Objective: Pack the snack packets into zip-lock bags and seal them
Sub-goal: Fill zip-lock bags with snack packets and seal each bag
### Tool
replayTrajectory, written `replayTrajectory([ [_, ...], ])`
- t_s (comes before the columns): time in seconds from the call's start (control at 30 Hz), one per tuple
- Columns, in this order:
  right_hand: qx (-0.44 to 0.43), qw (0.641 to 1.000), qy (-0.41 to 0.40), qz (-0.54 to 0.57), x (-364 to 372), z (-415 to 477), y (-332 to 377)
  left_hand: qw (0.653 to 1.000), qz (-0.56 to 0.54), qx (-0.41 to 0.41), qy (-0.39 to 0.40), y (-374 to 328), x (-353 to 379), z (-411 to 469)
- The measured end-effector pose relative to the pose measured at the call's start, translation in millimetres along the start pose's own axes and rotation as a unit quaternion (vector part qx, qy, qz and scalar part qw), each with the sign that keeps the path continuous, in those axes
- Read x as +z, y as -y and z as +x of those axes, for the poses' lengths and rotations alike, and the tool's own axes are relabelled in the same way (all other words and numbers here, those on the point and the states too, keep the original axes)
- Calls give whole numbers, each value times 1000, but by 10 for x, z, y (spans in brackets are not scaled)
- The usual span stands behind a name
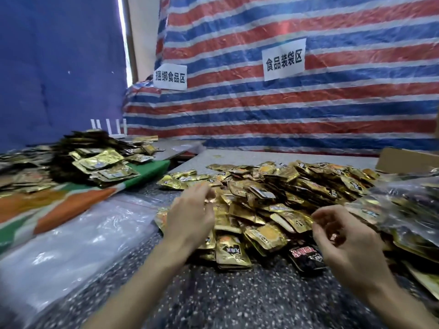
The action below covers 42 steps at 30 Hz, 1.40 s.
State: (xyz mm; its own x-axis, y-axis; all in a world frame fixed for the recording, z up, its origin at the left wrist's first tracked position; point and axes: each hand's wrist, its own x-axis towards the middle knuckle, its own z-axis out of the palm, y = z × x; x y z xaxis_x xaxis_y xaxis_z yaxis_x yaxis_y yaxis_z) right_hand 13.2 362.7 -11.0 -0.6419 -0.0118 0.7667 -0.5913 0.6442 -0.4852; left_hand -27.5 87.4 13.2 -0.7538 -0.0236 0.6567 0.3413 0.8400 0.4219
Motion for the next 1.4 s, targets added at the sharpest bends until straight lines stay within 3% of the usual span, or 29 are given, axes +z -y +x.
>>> replayTrajectory([
  [0.1,-2,1000,3,23,15,-19,55,977,179,-111,33,577,-193,-48],
  [0.2,2,999,1,41,21,-30,83,908,316,-230,153,1024,-336,-159],
  [0.27,8,999,5,49,21,-33,85,897,312,-267,167,1196,-396,-239],
  [0.37,16,998,13,53,17,-36,86,915,299,-250,102,1293,-435,-295],
  [0.47,24,998,11,57,17,-42,91,933,232,-273,43,1250,-516,-265],
  [0.6,49,995,4,83,17,-47,57,937,152,-313,33,1152,-639,-164],
  [0.77,67,993,7,94,-5,-37,57,951,151,-270,1,961,-660,-26],
  [0.87,79,992,12,96,-22,-27,82,970,143,-181,-77,685,-628,-9],
  [0.93,96,989,19,114,-34,-20,99,989,48,-71,-123,391,-629,-7],
  [1.0,127,977,42,167,-52,-6,107,986,-93,14,-136,6,-609,-10],
  [1.07,156,955,75,240,-80,14,149,957,-269,18,-106,-390,-516,-36],
  [1.1,172,943,93,269,-96,21,171,926,-371,1,-72,-583,-450,-58],
  [1.2,210,921,139,298,-101,21,145,785,-616,-70,26,-1010,-227,-73],
  [1.27,239,903,142,326,-65,39,120,700,-701,-121,62,-1159,-96,-23],
  [1.4,265,851,98,442,-91,95,40,621,-761,-157,107,-1182,196,50],
])
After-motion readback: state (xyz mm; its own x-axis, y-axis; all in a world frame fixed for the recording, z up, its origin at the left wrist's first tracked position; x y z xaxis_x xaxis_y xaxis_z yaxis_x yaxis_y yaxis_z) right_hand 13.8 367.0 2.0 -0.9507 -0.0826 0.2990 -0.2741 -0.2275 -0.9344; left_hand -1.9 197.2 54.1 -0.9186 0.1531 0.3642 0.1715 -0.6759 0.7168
